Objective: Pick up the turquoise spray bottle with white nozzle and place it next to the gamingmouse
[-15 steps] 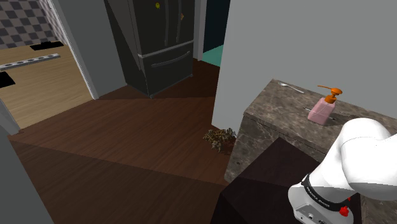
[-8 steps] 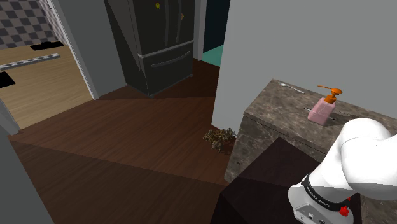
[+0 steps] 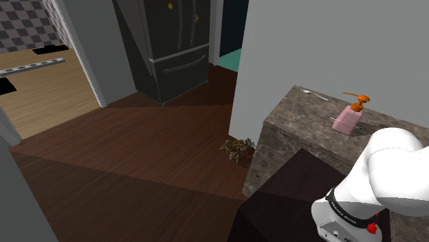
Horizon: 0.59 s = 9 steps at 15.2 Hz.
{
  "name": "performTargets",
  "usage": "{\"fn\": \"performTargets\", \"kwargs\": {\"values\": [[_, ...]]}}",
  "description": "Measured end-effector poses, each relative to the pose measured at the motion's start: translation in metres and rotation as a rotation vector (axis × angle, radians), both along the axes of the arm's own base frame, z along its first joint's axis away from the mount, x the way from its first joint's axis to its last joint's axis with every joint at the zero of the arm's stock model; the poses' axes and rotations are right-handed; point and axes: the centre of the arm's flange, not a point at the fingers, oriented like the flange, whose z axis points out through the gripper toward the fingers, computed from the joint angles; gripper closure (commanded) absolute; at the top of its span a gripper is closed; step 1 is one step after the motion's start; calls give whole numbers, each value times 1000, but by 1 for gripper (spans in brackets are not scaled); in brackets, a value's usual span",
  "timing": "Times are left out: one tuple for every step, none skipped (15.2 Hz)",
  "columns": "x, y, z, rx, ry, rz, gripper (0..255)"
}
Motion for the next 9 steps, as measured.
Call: {"fn": "performTargets", "kwargs": {"values": [[0, 0, 0, 0, 0, 0, 255], [0, 0, 0, 0, 0, 0, 255], [0, 0, 0, 0, 0, 0, 255], [0, 0, 0, 0, 0, 0, 255], [0, 0, 0, 0, 0, 0, 0], [0, 0, 0, 0, 0, 0, 0], [0, 0, 0, 0, 0, 0, 0], [0, 0, 0, 0, 0, 0, 0], [0, 0, 0, 0, 0, 0, 0]]}}
